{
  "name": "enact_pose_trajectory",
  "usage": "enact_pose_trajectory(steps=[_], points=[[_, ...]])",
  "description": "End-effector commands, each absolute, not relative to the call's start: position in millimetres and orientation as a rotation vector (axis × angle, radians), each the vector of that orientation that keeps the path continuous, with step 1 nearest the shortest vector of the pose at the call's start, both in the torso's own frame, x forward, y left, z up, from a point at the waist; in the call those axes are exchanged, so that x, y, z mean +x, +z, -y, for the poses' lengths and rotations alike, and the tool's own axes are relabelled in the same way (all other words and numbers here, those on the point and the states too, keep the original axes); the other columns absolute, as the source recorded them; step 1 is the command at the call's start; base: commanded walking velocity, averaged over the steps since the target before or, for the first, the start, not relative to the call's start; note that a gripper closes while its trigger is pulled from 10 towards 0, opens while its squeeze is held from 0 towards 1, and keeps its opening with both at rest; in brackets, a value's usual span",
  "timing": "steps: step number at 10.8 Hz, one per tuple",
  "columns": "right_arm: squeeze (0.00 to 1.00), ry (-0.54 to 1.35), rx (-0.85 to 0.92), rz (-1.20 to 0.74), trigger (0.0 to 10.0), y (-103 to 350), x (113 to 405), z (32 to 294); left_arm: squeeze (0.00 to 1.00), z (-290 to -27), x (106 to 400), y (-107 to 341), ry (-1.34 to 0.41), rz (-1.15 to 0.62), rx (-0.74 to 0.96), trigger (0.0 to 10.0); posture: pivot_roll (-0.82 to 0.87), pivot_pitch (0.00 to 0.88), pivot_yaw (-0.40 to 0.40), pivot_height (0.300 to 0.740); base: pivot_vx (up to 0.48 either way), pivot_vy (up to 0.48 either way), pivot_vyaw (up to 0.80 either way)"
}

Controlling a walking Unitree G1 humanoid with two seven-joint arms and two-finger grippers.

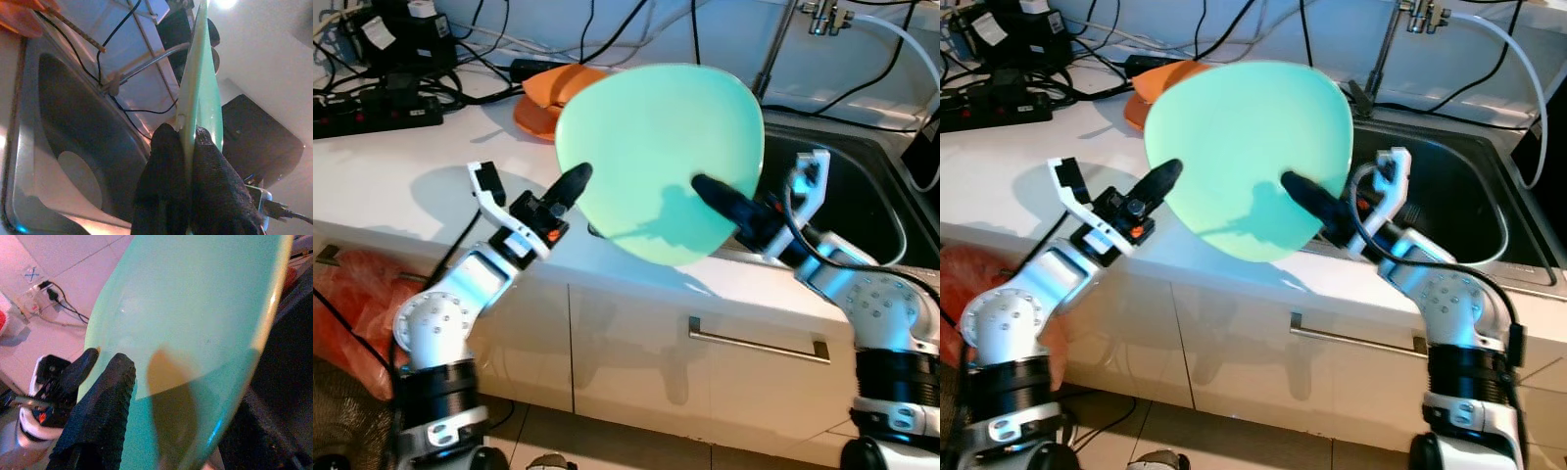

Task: Kitchen organization

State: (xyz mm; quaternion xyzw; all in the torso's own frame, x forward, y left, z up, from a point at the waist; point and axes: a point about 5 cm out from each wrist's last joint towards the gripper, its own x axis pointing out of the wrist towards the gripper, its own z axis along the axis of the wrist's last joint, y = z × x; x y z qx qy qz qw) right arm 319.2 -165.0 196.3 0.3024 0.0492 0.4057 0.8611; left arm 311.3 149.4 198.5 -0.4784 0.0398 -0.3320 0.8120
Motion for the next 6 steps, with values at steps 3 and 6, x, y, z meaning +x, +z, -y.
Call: enact_pose_trajectory(steps=[3, 6], points=[[0.00, 0.861, 0.608, -0.112, 0.0, 196.3, 317.7, 169.8, 0.00, -147.0, 306.9, 208.5, -0.799, -0.053, -1.033, 0.0, 0.10, 0.008, -0.059, 0.740, 0.000, 0.000, 0.00], [0.00, 0.864, 0.597, -0.119, 0.0, 194.3, 317.6, 169.1, 0.00, -144.5, 302.8, 208.6, -0.811, -0.055, -1.029, 0.0, 0.10, 0.008, -0.059, 0.740, 0.000, 0.000, 0.00]])
